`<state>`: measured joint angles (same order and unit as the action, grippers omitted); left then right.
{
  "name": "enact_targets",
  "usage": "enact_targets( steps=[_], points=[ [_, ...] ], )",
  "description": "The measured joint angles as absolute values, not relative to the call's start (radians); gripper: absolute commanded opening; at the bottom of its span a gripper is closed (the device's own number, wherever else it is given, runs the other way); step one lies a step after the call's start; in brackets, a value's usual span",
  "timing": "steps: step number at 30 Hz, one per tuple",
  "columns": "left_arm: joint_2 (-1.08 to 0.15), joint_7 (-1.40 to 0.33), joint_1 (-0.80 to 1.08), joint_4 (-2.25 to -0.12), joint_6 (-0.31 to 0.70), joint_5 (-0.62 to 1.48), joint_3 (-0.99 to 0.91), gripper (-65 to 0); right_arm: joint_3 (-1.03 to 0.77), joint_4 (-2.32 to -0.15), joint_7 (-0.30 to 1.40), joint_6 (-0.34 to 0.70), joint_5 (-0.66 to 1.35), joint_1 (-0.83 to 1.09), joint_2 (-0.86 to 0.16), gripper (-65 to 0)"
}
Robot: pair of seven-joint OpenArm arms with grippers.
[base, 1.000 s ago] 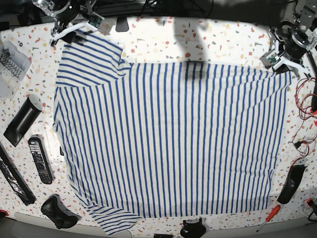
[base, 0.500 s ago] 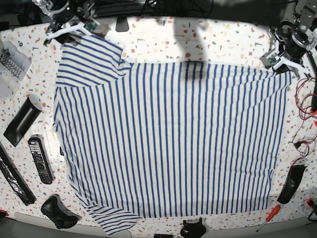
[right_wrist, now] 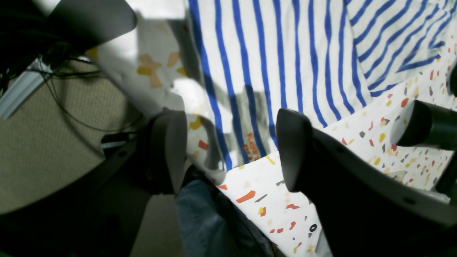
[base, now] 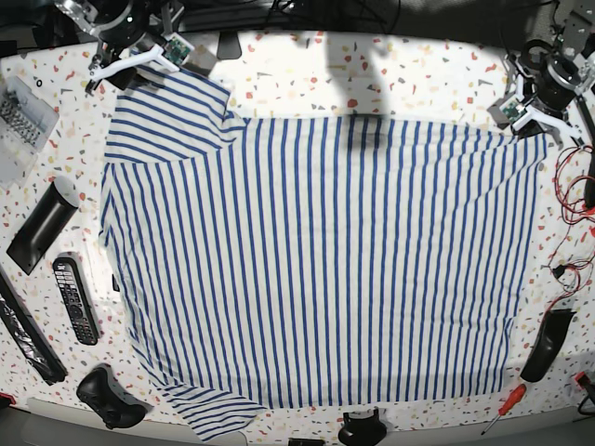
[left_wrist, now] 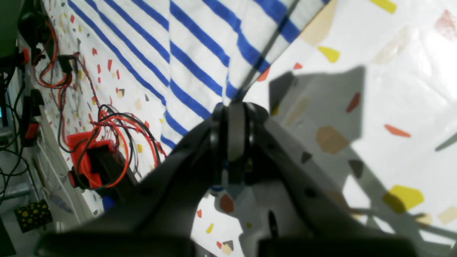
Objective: Layout the t-shirt on the table in an organized manner, then fold the t-shirt properly
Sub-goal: 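Move both grippers down to the shoulder corners of the striped shirt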
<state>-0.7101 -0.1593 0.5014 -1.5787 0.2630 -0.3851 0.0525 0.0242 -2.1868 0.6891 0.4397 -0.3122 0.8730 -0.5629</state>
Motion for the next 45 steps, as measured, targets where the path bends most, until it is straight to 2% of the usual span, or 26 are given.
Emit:
enact_targets(
  steps=[9, 19, 21, 27, 31, 32, 41, 45],
  points=[
    [-0.71, -0.16, 0.501, -1.579, 0.263, -0.385, 0.052, -65.0, 0.024, -2.106, 0.678, 0.437, -0.372, 0.869, -0.633, -26.9],
    [-0.71, -0.16, 0.501, -1.579, 0.263, -0.385, 0.052, -65.0, 0.024, -2.009, 0.653, 0.42, -0.421, 0.823, -0.64, -27.1],
    [-0.71, -0.157, 0.503, -1.579, 0.263, -0.385, 0.052, -65.0, 0.025, -2.001, 0.645, 0.384, -0.424, 0.823, -0.649, -29.8],
    [-0.71, -0.16, 0.504, -1.579, 0.263, -0.385, 0.052, -65.0, 0.024, -1.992, 0.627, 0.374, -0.428, 0.82, -0.68, -44.4],
    [-0.71, -0.16, 0.505, -1.579, 0.263, -0.385, 0.052, -65.0, 0.027, -1.992, 0.607, 0.379, -0.408, 0.82, -0.679, -61.1],
    [-0.71, -0.16, 0.504, -1.579, 0.263, -0.385, 0.052, -65.0, 0.026, -1.992, 0.611, 0.378, -0.412, 0.82, -0.679, -63.0],
    [-0.71, -0.16, 0.504, -1.579, 0.263, -0.385, 0.052, -65.0, 0.026, -1.992, 0.611, 0.379, -0.412, 0.82, -0.679, -61.7],
    [-0.71, -0.16, 0.504, -1.579, 0.263, -0.385, 0.052, -65.0, 0.026, -1.992, 0.61, 0.379, -0.412, 0.82, -0.679, -65.0]
  ],
)
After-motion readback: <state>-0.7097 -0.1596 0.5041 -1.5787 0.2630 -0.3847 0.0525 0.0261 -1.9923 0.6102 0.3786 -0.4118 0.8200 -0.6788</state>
